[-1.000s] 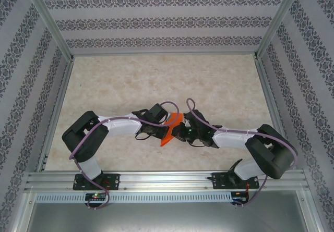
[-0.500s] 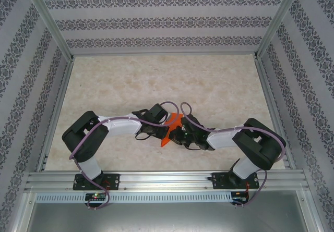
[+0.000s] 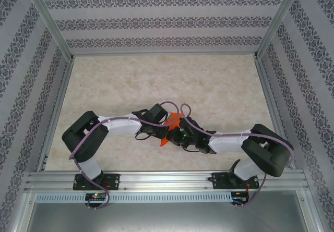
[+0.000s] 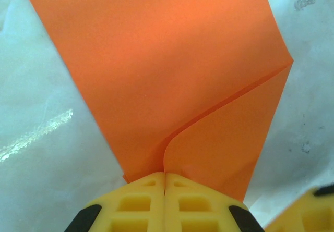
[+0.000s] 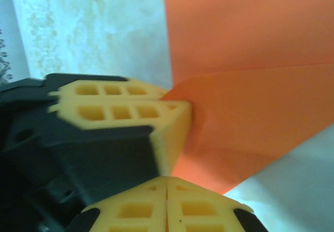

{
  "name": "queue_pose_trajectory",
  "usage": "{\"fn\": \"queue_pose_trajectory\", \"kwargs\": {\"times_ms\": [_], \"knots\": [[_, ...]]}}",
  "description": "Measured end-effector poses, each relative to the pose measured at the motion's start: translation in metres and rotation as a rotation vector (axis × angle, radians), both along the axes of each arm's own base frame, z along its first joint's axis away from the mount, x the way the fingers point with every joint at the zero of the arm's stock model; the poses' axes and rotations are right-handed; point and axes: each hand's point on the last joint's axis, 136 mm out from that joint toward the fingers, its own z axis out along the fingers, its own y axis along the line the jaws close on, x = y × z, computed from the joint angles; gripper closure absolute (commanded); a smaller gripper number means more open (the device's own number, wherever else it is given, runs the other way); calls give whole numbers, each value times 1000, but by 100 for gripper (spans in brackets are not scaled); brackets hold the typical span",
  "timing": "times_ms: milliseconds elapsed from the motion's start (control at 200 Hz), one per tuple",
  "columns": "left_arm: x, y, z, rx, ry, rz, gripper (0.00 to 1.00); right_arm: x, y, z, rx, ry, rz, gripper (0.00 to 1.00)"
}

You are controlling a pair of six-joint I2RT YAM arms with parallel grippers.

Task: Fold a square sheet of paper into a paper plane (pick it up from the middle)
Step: Third fold the triangle at the center of the table.

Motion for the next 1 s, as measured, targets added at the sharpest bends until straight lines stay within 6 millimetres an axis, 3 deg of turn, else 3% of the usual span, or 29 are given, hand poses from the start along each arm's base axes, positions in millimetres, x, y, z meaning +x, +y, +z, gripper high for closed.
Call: {"fn": "queue_pose_trajectory", "kwargs": {"times_ms": [679, 1004], "knots": [[0, 0, 0, 0, 1, 0, 100, -7, -3, -30, -78, 66, -30, 94], [0, 0, 0, 0, 0, 0, 100, -12, -1, -19, -90, 37, -12, 92]]}}
